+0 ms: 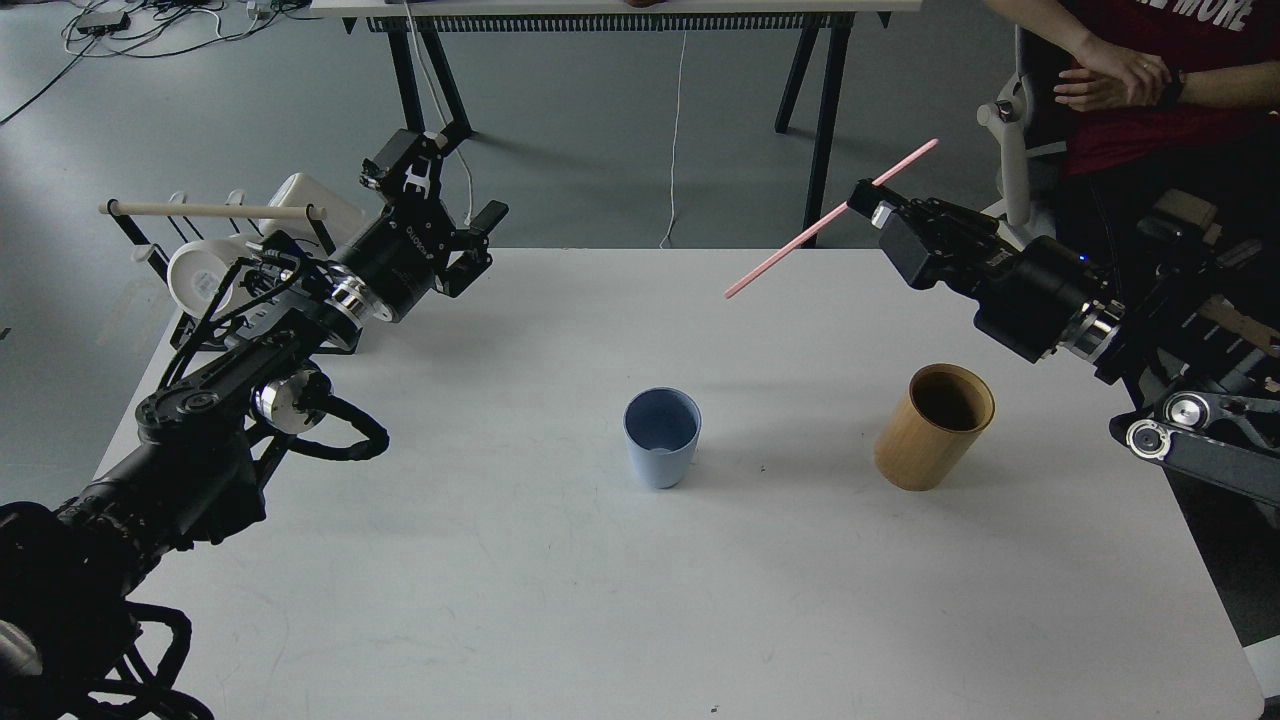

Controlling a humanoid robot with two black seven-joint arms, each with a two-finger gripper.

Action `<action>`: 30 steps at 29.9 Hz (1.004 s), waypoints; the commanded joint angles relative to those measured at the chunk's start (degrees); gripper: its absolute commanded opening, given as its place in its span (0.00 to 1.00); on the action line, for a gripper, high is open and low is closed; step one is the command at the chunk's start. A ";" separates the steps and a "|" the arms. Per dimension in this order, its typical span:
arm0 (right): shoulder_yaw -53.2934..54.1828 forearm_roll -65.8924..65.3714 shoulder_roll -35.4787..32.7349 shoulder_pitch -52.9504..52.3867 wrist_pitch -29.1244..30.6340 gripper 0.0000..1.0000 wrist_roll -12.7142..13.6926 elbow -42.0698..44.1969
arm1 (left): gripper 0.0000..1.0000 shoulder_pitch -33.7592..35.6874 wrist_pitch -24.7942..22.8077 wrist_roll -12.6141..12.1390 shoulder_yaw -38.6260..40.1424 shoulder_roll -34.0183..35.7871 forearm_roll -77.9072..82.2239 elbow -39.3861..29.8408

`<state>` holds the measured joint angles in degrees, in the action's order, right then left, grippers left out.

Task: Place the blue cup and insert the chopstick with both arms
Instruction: 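Move the straw over the blue cup and lower it inside with the right gripper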

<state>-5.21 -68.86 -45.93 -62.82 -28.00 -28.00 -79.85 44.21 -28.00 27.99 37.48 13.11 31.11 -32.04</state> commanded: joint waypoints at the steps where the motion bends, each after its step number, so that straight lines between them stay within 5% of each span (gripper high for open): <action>1: -5.41 0.13 1.54 -5.54 0.00 0.01 0.00 0.13 | 0.99 0.00 0.00 0.01 -0.04 -0.10 0.01 0.13; 11: -18.95 0.21 9.89 -14.35 0.00 0.02 0.00 1.88 | 0.99 -0.70 0.00 0.01 0.05 -0.02 -0.08 0.75; 30: -25.81 0.13 17.27 -14.88 0.00 0.03 0.00 8.12 | 0.99 -0.70 0.00 0.01 0.23 0.07 -0.08 0.75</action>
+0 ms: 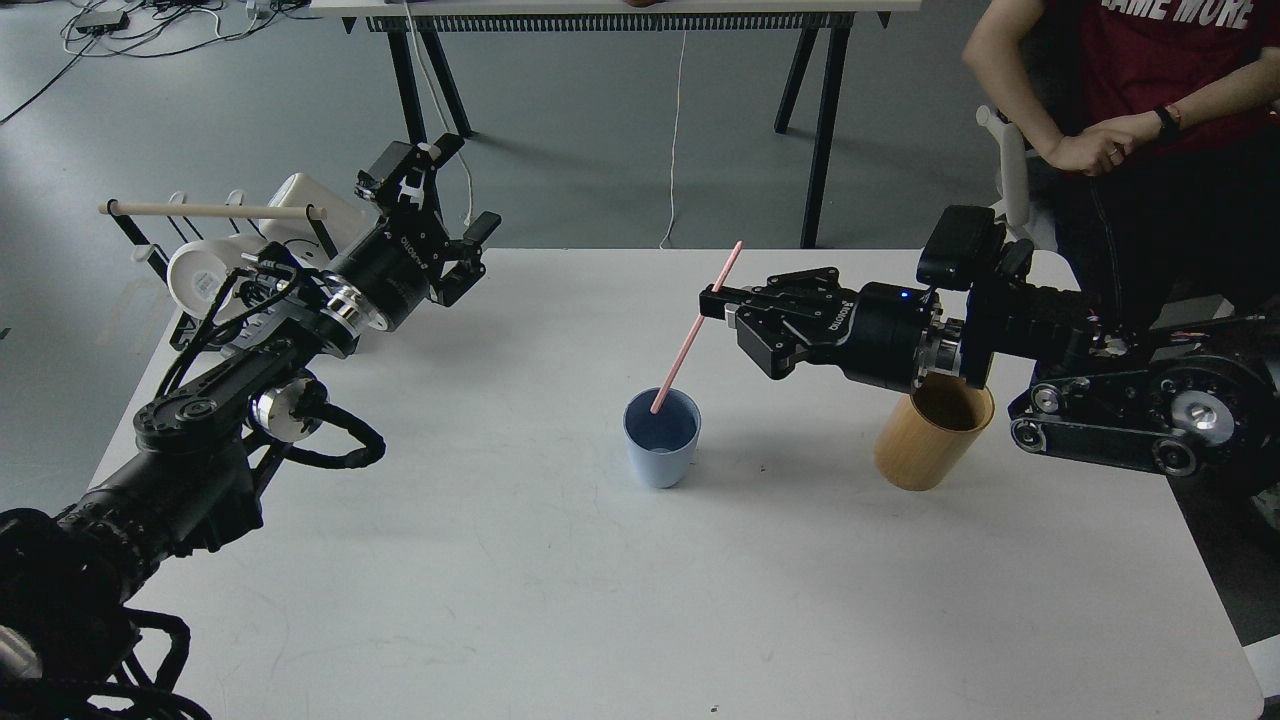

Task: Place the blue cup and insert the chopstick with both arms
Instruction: 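Move the straw over the blue cup and lower it inside with the right gripper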

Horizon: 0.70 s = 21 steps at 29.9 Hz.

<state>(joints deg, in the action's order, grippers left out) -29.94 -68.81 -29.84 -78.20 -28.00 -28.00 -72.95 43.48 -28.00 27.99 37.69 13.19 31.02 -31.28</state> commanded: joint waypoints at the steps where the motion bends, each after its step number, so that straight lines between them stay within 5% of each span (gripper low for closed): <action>1: -1.34 0.08 1.97 0.85 0.00 0.03 0.00 2.10 | 0.99 0.03 0.00 0.01 0.02 0.00 0.00 -0.01; 11: -2.23 0.08 5.94 3.05 0.00 0.10 0.00 5.89 | 0.99 0.03 0.00 0.01 0.10 0.09 0.00 -0.01; 21: -1.35 0.78 5.94 3.32 0.00 0.66 0.00 5.54 | 0.99 0.03 0.00 0.01 0.10 0.09 0.00 -0.01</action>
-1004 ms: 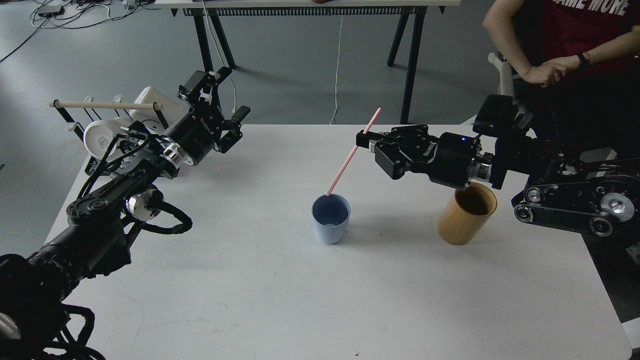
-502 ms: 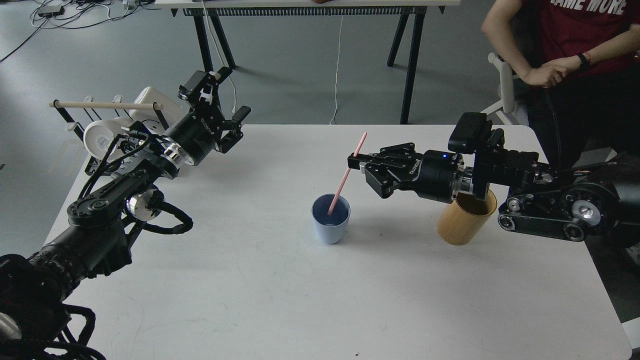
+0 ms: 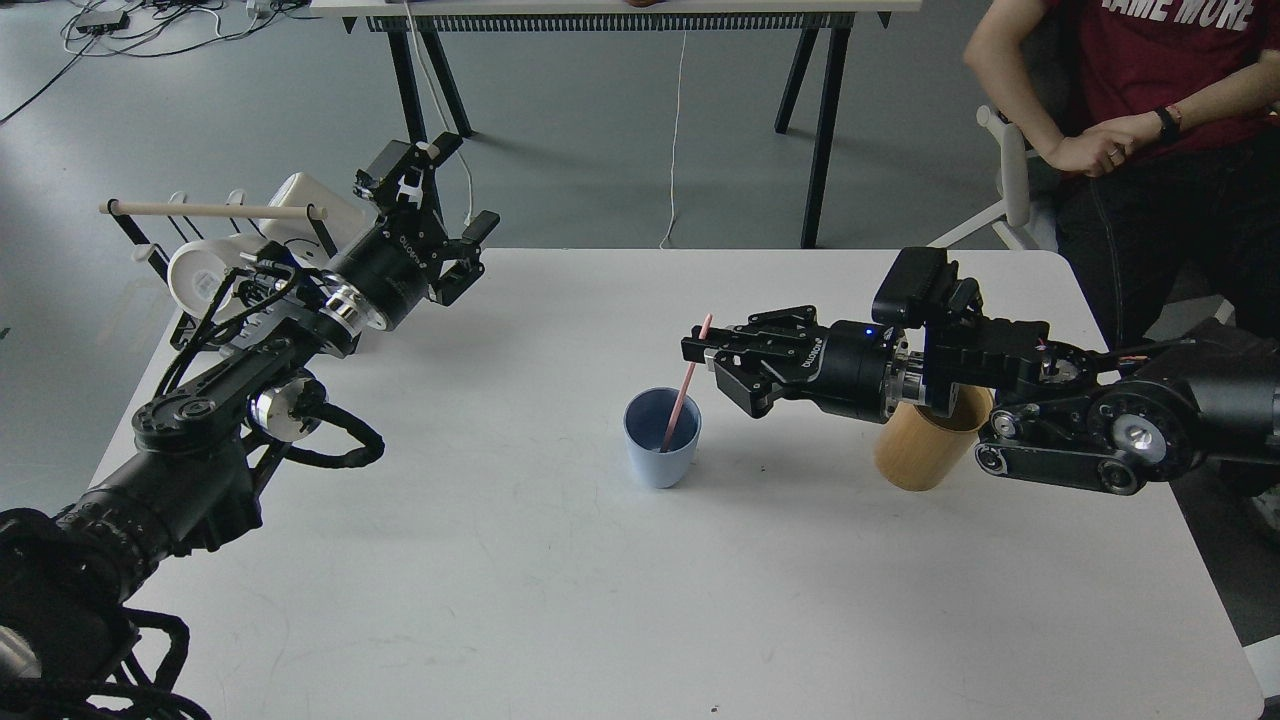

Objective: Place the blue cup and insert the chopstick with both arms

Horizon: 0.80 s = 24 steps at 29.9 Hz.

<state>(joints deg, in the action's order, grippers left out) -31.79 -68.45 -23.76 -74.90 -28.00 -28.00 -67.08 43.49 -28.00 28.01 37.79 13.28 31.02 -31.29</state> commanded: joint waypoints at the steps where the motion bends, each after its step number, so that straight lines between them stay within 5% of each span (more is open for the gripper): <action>1: 0.50 0.95 -0.23 0.02 0.00 0.69 0.00 -0.33 | 0.99 0.02 0.00 -0.01 0.00 -0.01 0.00 0.00; 5: 1.90 2.09 -0.76 0.02 0.00 0.81 0.00 -0.77 | 0.99 0.10 0.00 -0.01 0.00 -0.01 0.00 0.00; 15: 14.20 13.41 -7.08 0.72 0.00 0.84 0.00 -5.60 | 0.99 0.19 0.00 -0.01 0.09 0.43 -1.40 -0.53; 24: 36.95 32.75 -13.59 14.77 0.00 0.86 0.00 -14.47 | 0.99 1.25 0.00 -0.01 2.02 1.05 -2.54 -0.70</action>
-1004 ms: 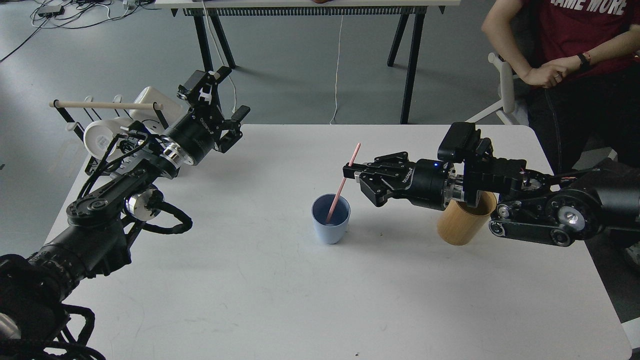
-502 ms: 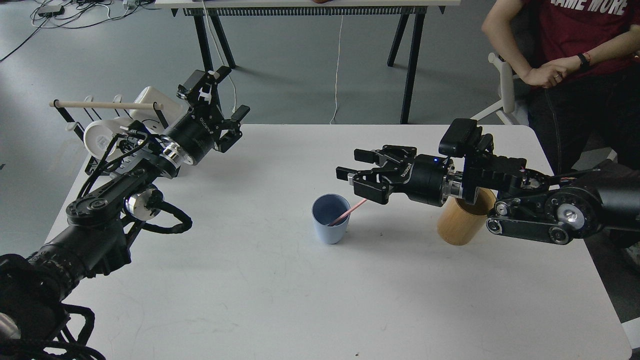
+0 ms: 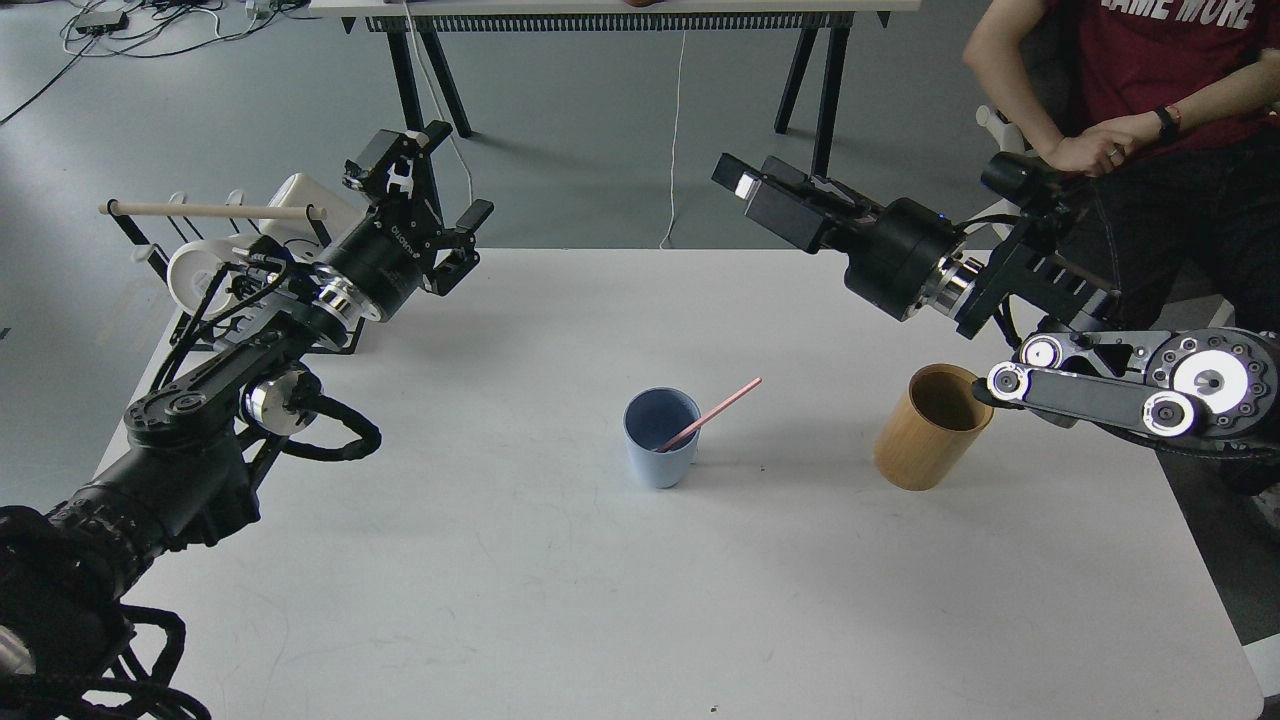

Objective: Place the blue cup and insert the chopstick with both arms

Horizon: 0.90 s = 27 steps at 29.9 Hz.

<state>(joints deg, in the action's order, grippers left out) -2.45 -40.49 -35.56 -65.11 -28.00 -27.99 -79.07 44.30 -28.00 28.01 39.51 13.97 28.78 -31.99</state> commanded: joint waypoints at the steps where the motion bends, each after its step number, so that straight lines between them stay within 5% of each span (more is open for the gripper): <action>1: 9.81 6.55 -1.88 6.65 0.00 0.86 -0.01 -2.76 | 0.99 0.69 0.00 -0.01 0.30 0.44 -0.39 0.00; 11: 27.92 27.38 -1.88 18.79 2.41 0.89 -0.01 -7.41 | 0.99 2.28 0.00 -0.01 0.30 0.62 -0.39 -0.27; 20: 32.50 35.92 -1.88 23.62 32.19 0.92 -0.01 -5.22 | 0.99 2.45 0.00 -0.01 0.30 0.79 -0.39 -0.27; 27: 33.47 36.18 -1.88 25.12 46.10 0.96 -0.01 -2.32 | 0.99 2.37 0.00 -0.01 0.30 2.46 -0.74 -1.14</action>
<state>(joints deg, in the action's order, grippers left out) 30.83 -4.45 -37.42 -40.17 14.13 -27.99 -82.15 46.76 -28.00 28.00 39.82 15.90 28.32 -32.55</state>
